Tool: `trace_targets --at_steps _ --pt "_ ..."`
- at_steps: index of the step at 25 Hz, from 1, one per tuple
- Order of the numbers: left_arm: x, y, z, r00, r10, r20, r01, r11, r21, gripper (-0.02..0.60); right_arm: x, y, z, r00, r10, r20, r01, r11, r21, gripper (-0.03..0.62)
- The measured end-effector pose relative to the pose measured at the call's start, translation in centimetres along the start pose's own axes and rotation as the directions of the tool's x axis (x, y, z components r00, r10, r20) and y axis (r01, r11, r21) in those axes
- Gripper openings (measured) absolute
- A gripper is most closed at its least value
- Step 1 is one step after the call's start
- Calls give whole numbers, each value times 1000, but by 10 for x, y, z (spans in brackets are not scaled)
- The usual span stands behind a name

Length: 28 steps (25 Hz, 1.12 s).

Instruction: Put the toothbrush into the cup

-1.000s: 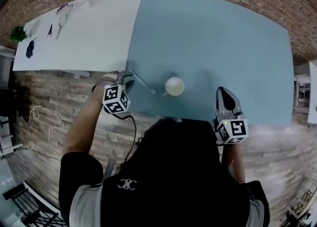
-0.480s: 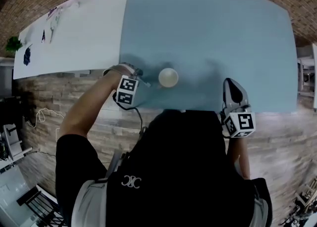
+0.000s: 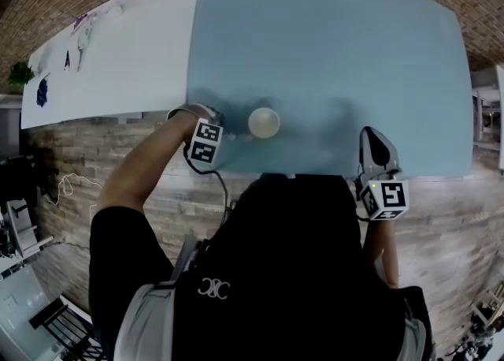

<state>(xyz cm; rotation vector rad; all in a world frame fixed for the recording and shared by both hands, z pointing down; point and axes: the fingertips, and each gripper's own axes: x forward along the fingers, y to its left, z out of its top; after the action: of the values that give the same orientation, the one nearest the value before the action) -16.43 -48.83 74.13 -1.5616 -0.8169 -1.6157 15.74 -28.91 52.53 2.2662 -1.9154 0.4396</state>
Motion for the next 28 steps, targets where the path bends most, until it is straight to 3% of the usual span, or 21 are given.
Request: trace_targets --at_steps 2,6,11,13,15,18,20,22,25,28 --pt "1 -4 1 1000 -9 -5 9 1000 0 58 -2 -3 -2 1000 -2 -3 2 1000 3 6" --pt "3 -4 2 1000 -7 1 7 999 -41 54 -3 -5 -3 1000 2 8 -2 1000 -1 6" --pt "3 -2 1 1000 12 -12 -13 1000 -29 54 0 -2 -4 1000 26 3 -26 999 -27 6" --pt "-1 0 -5 998 60 -15 -60 997 -53 54 0 -2 -1 1000 29 1 -29 999 -41 6" --pt "-13 4 -12 992 126 6 -124 985 -123 54 -1 -5 -1 999 34 4 -34 998 -53 6" --pt "-54 20 -13 958 272 86 -238 930 -281 54 -1 -13 -4 999 36 -11 -36 999 -38 5" --pt "-89 36 -7 909 384 160 -293 864 -410 52 4 -14 -1 999 43 -6 -44 999 -29 6" --pt "-125 54 1 833 498 242 -301 774 -558 52 9 -12 2 998 58 2 -58 998 -31 6" --pt "-180 79 20 673 647 358 -226 641 -734 52 17 -5 4 996 89 -5 -89 995 -53 6" --pt "-224 98 39 510 741 437 -111 561 -820 52 21 2 4 994 105 -8 -105 993 -61 6"
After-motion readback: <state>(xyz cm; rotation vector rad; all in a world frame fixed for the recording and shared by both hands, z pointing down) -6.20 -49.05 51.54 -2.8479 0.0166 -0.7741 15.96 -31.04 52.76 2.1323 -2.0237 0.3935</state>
